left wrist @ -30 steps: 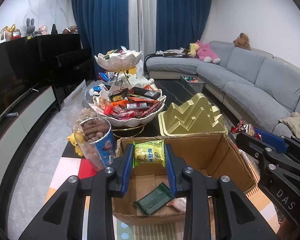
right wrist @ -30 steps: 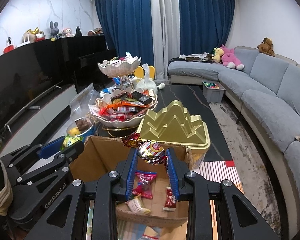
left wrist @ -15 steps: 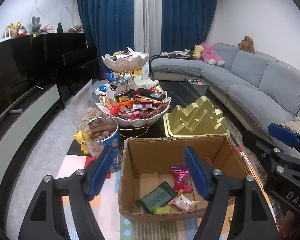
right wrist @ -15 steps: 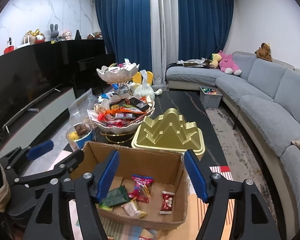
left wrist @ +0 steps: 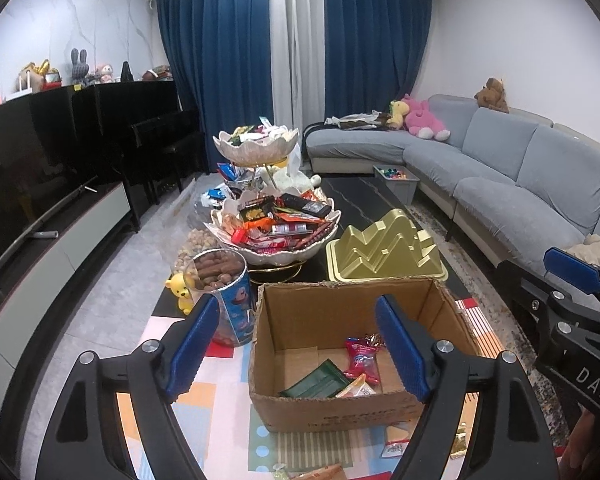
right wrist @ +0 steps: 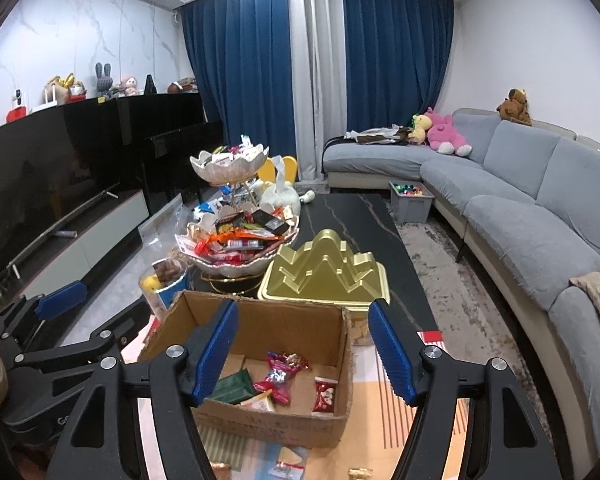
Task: Organize snacks
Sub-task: 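Withdraw both tools from the box back toward the remaining snacks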
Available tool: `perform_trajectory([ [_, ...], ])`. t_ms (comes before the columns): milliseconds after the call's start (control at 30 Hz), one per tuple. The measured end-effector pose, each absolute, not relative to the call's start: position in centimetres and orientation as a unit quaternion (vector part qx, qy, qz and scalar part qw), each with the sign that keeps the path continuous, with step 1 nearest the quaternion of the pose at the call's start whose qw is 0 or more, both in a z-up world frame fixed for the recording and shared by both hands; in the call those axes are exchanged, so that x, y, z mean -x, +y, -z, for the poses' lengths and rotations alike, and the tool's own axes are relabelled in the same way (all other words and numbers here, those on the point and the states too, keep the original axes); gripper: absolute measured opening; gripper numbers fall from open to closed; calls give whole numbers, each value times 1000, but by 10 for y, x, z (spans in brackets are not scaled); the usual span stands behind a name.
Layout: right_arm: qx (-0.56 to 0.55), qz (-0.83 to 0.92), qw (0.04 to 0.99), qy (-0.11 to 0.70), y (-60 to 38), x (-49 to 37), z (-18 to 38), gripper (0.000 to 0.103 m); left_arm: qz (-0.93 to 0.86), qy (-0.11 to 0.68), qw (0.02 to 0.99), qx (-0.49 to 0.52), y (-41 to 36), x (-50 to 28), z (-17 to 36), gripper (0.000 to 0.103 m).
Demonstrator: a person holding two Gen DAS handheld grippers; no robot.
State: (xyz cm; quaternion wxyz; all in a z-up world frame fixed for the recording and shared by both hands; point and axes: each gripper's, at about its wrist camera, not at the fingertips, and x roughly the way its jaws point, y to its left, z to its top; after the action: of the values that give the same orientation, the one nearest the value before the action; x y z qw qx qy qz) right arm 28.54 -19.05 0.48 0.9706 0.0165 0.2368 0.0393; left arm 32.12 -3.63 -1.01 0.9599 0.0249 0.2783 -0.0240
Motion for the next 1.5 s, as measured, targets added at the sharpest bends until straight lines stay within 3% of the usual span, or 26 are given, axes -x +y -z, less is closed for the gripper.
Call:
perform_trajectory([
  [667,-12,-25,974,226,-211,-246,-14,68,6,278,960,-25,-50,-286,0,80],
  [1500,-28,0,961,274,-234,-223,41,68,-8,316,948,-25,-57,-254,60,80],
])
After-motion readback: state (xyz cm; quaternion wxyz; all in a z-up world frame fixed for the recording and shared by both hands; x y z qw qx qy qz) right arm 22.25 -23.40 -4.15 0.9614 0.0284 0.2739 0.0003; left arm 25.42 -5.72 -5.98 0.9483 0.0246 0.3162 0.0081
